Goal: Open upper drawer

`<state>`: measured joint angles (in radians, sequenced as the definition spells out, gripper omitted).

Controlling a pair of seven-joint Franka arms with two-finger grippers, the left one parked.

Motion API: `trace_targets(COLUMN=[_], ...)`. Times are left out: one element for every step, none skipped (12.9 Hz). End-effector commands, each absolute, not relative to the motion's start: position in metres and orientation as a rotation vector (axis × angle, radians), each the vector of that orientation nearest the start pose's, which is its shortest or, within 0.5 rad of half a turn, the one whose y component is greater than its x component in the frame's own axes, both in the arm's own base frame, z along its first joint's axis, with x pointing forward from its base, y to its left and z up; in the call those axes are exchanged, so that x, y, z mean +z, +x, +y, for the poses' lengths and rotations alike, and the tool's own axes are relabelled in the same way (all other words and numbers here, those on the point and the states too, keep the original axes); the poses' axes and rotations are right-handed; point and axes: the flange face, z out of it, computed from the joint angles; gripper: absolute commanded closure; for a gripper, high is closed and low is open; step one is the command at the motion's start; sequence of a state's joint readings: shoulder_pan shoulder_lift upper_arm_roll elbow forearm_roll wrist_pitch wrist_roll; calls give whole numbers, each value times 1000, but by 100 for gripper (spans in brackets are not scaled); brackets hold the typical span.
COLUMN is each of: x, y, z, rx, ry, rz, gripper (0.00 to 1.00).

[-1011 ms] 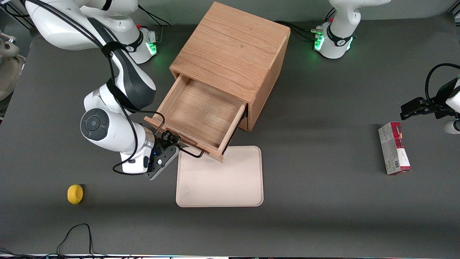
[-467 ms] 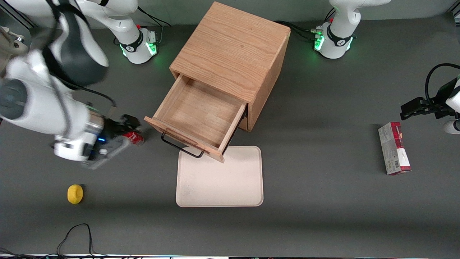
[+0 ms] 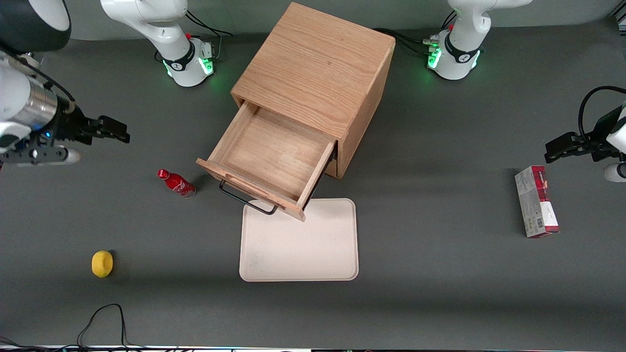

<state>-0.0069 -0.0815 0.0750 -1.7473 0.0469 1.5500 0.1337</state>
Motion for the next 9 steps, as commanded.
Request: trace_targets(x=[585,591,597,600,606,608,614,615,617], y=[454,454,459,468,481,490,500,508,519], z=[21,1,-24,-36,-40,-42,-41,-36,-25], rx=[67,58,37,31,6,9,6,41,70], ry=[-3086,-3068,-3046,-3042,-3087,-3107,-3111,-3116,-3125], rz=[257,313,380,409,412,399,396,385,365], gripper=[0,0,0,0,0,0,0,0,0])
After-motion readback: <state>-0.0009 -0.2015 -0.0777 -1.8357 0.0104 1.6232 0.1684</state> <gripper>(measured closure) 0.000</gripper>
